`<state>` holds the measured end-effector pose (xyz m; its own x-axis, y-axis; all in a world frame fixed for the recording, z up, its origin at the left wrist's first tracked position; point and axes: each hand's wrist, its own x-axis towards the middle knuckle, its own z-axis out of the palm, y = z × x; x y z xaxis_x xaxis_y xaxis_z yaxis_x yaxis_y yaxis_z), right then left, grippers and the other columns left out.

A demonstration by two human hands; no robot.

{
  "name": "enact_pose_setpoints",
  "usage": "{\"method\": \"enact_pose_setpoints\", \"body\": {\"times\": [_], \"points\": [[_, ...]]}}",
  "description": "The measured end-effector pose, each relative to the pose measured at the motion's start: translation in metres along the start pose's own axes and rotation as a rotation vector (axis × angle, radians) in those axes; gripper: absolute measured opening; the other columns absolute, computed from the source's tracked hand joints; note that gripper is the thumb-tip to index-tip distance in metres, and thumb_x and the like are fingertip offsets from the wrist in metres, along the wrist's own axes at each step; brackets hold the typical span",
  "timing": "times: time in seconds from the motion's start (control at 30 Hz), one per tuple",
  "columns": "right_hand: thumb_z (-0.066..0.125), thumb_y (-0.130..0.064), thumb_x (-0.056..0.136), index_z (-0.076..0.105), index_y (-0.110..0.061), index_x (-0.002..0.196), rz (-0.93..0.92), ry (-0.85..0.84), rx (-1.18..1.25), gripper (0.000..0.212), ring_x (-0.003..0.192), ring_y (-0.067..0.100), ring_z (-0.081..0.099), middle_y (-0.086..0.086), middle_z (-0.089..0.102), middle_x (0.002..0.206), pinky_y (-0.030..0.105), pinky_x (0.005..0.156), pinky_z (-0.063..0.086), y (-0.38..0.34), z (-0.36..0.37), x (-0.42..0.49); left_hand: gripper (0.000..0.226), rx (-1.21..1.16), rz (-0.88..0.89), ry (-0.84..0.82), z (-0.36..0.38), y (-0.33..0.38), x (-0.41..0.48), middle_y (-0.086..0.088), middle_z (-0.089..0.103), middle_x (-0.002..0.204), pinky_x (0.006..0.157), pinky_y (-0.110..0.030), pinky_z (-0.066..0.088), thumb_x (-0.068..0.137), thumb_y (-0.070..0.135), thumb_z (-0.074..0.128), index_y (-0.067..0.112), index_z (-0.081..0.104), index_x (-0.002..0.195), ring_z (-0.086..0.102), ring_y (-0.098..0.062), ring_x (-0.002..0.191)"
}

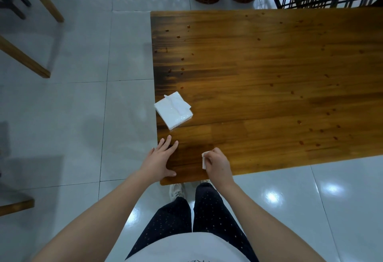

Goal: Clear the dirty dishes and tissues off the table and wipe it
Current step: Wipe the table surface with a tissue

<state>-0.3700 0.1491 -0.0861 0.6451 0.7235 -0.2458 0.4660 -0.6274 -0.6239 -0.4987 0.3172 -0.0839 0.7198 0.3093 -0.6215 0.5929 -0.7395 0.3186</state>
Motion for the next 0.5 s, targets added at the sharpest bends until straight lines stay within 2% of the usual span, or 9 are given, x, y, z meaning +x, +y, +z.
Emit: {"method": "enact_pose_setpoints", "body": {"times": [0.1,0.2,0.3,0.5], "points": [[0.056,-0.007,0.093,0.07,-0.006,0.098,-0.008,-0.035,0.056,0.014,0.079,0.014,0.055,0.0,0.055,0.089,0.024,0.071,0.051,0.011,-0.009,0.008,0.105,0.01,-0.001,0.0,0.001,-0.001,0.001,0.003,-0.017,0.161,0.12,-0.045,0.008,0.082,0.047,0.071,0.031,-0.004,0.154,-0.009,-0.022,0.149],[0.056,-0.006,0.092,0.071,-0.008,0.101,0.171,0.113,0.107,0.018,0.08,0.009,0.053,-0.001,0.055,0.093,0.025,0.075,0.048,0.03,-0.027,0.028,0.105,0.014,-0.008,-0.003,0.001,-0.001,0.001,0.003,-0.017,0.161,0.12,-0.045,0.008,0.082,0.047,0.071,0.031,-0.005,0.154,-0.009,-0.022,0.149],[0.06,-0.009,0.091,0.07,-0.005,0.104,0.304,0.217,0.082,0.017,0.085,0.014,0.055,0.007,0.06,0.101,0.023,0.075,0.043,0.049,-0.048,0.047,0.106,0.005,-0.005,-0.002,0.001,-0.001,0.001,0.002,-0.017,0.161,0.12,-0.046,0.009,0.082,0.046,0.071,0.03,-0.004,0.154,-0.009,-0.022,0.149],[0.052,-0.013,0.096,0.068,-0.008,0.11,0.331,0.22,0.06,0.022,0.085,0.01,0.049,0.007,0.058,0.107,0.018,0.073,0.038,0.039,-0.031,0.031,0.106,0.003,-0.006,-0.004,0.001,0.0,0.0,0.002,-0.018,0.161,0.12,-0.046,0.009,0.082,0.045,0.072,0.03,-0.004,0.154,-0.009,-0.022,0.149]]}}
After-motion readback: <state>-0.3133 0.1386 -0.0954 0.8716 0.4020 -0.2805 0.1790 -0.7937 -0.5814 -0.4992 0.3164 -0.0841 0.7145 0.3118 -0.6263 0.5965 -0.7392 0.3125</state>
